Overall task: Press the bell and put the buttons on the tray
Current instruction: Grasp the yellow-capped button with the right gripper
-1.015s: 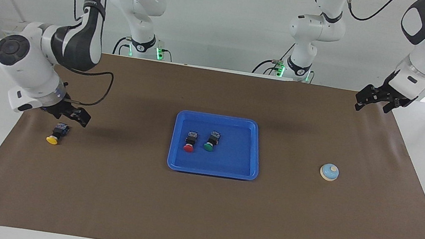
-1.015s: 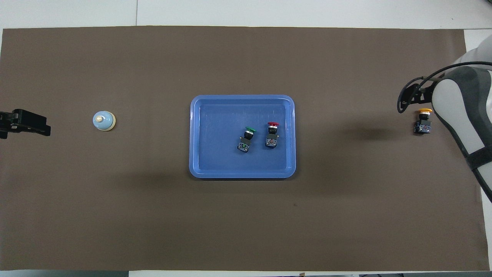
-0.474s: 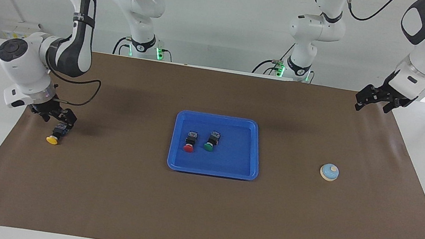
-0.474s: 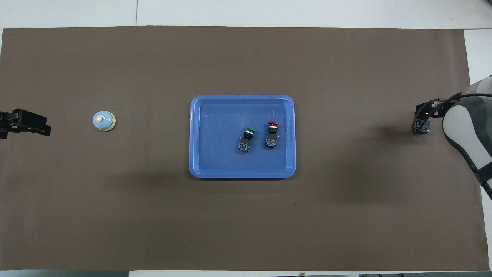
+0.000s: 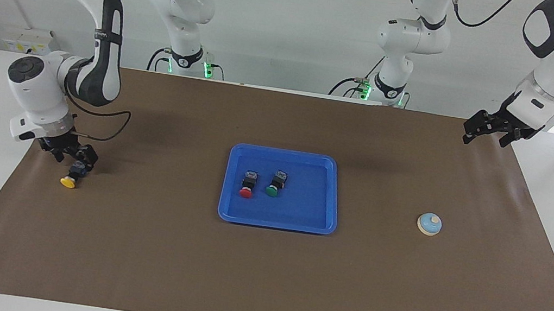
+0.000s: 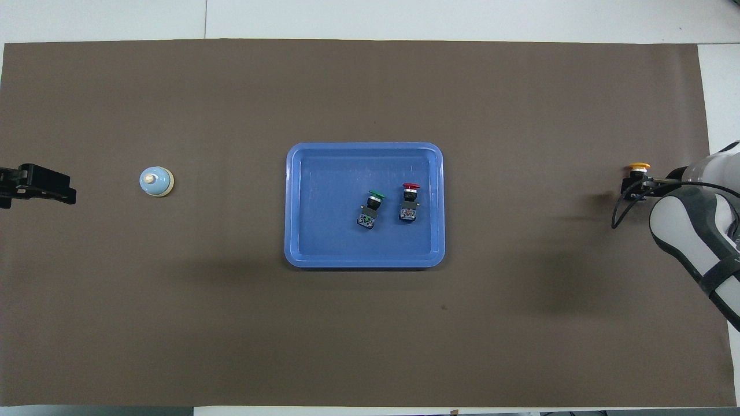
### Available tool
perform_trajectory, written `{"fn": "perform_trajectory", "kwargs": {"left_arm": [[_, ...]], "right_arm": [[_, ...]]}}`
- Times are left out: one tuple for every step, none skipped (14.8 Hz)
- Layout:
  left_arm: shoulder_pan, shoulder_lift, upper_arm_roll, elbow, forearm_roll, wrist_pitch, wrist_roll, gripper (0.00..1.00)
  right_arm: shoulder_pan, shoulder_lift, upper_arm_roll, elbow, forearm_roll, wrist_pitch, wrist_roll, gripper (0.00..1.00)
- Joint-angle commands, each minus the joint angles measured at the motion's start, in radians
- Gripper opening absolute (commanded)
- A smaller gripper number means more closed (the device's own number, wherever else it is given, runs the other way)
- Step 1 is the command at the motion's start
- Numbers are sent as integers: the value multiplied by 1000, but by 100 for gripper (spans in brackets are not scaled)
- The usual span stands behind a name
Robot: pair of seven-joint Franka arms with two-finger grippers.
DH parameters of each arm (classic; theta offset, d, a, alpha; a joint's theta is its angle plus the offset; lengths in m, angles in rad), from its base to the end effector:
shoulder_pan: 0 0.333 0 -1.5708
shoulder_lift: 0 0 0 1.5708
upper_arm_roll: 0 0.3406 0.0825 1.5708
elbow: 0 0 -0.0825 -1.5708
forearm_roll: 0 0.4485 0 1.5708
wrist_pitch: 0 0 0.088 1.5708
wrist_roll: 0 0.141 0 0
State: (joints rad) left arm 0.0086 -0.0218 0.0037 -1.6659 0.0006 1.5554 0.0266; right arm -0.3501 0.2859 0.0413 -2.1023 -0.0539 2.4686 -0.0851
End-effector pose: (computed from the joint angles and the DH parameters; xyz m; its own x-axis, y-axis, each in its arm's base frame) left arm 0.6035 0.0075 0.5765 0.9960 -0.0143 -0.0886 -0.0142 -0.9999 0.0018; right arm 0.6107 -0.1958 0.2325 0.9802 -0.1822 0.0778 -0.1851 -0.9822 0.0320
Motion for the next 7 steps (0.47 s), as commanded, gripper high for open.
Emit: {"fn": "perform_trajectory", "kwargs": {"left_arm": [[4, -7, 1, 5, -13, -11, -10, 100], [4, -7, 1, 5, -13, -11, -10, 100], [4, -7, 1, 5, -13, -11, -10, 100], [2, -7, 1, 5, -13, -11, -10, 100], [4, -7, 1, 5, -13, -11, -10, 100], [4, -7, 1, 5, -13, -11, -10, 100], [4, -7, 1, 5, -13, -11, -10, 100]], "right_arm": [[-21, 6, 17, -10, -6, 24, -19, 93], [-21, 6, 17, -10, -6, 24, -18, 67], [-21, 7, 17, -10, -6, 23, -19, 49], [-20, 6, 17, -10, -6, 18, -18, 20], [-20, 6, 17, -10, -6, 6, -24, 0], [-18, 4, 17, -10, -6, -8, -28, 0], [-12, 3, 17, -7, -6, -25, -27, 0]]}}
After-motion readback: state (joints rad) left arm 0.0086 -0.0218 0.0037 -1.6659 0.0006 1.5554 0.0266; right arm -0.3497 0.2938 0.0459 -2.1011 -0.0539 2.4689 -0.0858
